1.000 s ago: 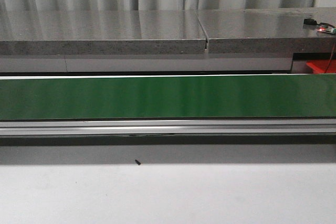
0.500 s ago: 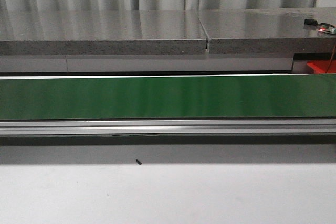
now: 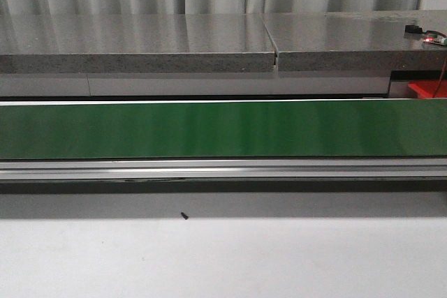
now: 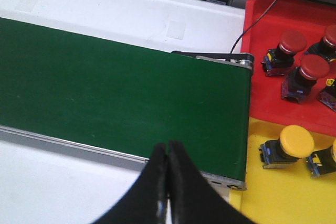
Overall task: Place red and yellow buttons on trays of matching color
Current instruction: 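Close the left gripper on the yellow button and lift it, then lower the yellow button onto the belt and open the left gripper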
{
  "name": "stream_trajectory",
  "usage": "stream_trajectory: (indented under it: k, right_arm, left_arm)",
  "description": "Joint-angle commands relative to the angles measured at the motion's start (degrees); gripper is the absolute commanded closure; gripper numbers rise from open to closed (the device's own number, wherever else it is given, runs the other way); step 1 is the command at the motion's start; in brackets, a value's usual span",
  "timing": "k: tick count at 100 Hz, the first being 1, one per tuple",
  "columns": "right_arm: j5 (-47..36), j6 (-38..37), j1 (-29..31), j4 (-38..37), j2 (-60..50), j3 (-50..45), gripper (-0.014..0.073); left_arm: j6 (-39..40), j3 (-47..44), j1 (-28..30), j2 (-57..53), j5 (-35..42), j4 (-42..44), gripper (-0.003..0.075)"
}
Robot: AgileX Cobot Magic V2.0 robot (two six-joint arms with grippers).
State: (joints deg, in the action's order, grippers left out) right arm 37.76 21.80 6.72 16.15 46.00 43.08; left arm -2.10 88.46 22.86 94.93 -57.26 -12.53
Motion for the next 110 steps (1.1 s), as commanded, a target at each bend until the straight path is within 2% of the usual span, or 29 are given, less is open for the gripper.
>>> stream_trajectory:
  k: [1,30,61,110]
  right_arm:
    - [-3.16,0.16,0.03,0.57,-0.56,1.43,0.0662]
    - [-3.10,0.16,0.03,0.57,-0.56,1.43,0.0662]
    - [-3.10,0.16,0.03,0.57,-0.56,1.43,0.0662]
    - [-3.05,0.16,0.03,0.57,-0.56,1.43,0.0662]
  left_arm:
    - [-0.77,-2.59,-0.33,-5.58,3.54,-1.91,0.0586]
    - [-2.46,-11.24,-2.80,-7.29,5.95,-4.17,0.0586]
    - [-2.54,-12.38,-6.81,-5.10,7.13,-4.07,0.0586]
    - [-2.54,-12.38,-6.92,0.46,6.38,-4.18,0.0581]
